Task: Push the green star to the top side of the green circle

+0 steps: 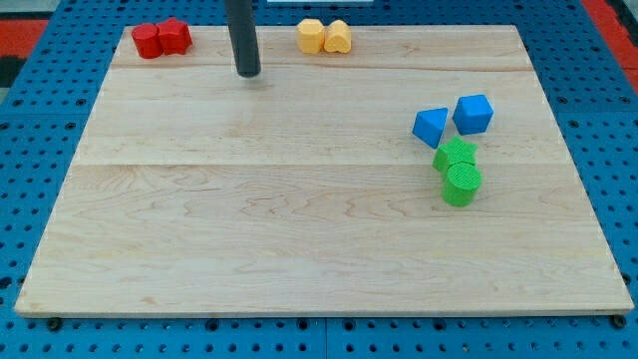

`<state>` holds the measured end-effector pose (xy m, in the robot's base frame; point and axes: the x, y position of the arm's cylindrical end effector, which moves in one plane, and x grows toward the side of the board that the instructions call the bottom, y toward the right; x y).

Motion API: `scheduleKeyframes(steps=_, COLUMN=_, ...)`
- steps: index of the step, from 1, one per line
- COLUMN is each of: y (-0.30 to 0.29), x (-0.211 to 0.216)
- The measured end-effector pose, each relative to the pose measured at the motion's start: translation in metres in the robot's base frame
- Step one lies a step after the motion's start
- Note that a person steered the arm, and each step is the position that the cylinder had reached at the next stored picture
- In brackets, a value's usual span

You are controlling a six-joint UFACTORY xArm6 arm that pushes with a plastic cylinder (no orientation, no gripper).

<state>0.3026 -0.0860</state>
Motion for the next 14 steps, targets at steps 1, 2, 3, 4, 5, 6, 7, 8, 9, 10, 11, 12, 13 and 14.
scheduleKeyframes(steps=1, y=0.059, x=0.017)
scheduleKeyframes(steps=2, y=0.124, x=0.048)
scheduleKeyframes(steps=3, y=0.166, x=0.077)
scheduleKeyframes(steps=4, y=0.167, x=0.102)
scheduleKeyframes(steps=5, y=0.195, x=0.11)
scheduleKeyframes(steps=6, y=0.212, x=0.12)
scheduleKeyframes(steps=7, y=0.213, x=0.128)
scheduleKeyframes(steps=8, y=0.223, x=0.16)
scheduleKeyframes(steps=9, y=0.235, x=0.178)
scheduleKeyframes(steps=10, y=0.211, x=0.168)
scheduleKeyframes(steps=11, y=0.192, x=0.162)
scheduleKeyframes(steps=12, y=0.219, x=0.144)
scheduleKeyframes(steps=13, y=0.226, x=0.144)
scheduleKeyframes(steps=14, y=0.226, x=0.144)
